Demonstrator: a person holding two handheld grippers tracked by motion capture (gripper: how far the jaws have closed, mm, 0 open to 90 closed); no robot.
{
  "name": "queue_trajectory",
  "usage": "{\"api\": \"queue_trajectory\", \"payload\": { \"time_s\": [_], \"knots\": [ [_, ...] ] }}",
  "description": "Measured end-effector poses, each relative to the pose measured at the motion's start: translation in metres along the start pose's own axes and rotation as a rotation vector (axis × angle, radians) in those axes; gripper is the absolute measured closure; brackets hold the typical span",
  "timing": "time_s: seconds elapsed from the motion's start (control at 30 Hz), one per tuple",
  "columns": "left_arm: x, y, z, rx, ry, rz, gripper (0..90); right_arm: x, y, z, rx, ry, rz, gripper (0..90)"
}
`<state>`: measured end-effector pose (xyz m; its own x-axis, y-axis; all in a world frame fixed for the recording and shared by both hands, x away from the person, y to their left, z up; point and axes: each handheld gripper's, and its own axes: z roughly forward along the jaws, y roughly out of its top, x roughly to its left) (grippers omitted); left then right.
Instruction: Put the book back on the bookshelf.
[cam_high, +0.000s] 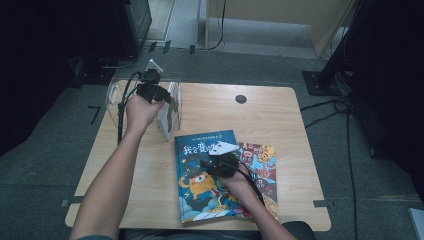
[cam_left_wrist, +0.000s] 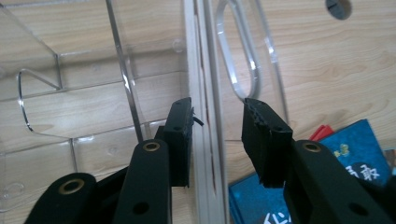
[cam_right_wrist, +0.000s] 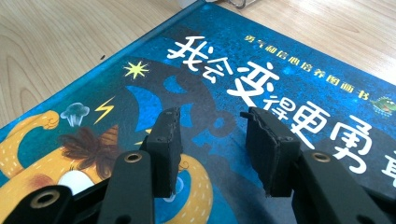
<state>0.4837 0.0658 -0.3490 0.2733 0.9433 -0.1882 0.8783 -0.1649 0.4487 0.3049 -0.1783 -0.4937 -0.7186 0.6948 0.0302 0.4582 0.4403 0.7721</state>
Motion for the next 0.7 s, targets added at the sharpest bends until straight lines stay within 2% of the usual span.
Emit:
{"api": "queue_trajectory", "payload": {
  "time_s": [0.23, 0.4, 0.43, 0.7],
  "knots": [
    [-0.004, -0.005, -0.011, -0.004, -0.006, 0.025, 60.1, 0.000, 0.000, 0.000, 0.001, 0.000, 0.000, 55.6],
    [-0.004, -0.013, -0.023, -0.020, -0.040, 0.041, 58.3, 0.000, 0.000, 0.000, 0.000, 0.001, 0.001, 55.6],
    [-0.002, -0.016, -0.025, -0.028, -0.058, 0.043, 57.9, 0.000, 0.000, 0.000, 0.001, 0.001, 0.002, 55.6],
    [0.007, -0.036, -0.039, -0.062, -0.114, 0.062, 55.1, 0.000, 0.000, 0.000, -0.001, 0.000, -0.002, 55.6]
  ]
}}
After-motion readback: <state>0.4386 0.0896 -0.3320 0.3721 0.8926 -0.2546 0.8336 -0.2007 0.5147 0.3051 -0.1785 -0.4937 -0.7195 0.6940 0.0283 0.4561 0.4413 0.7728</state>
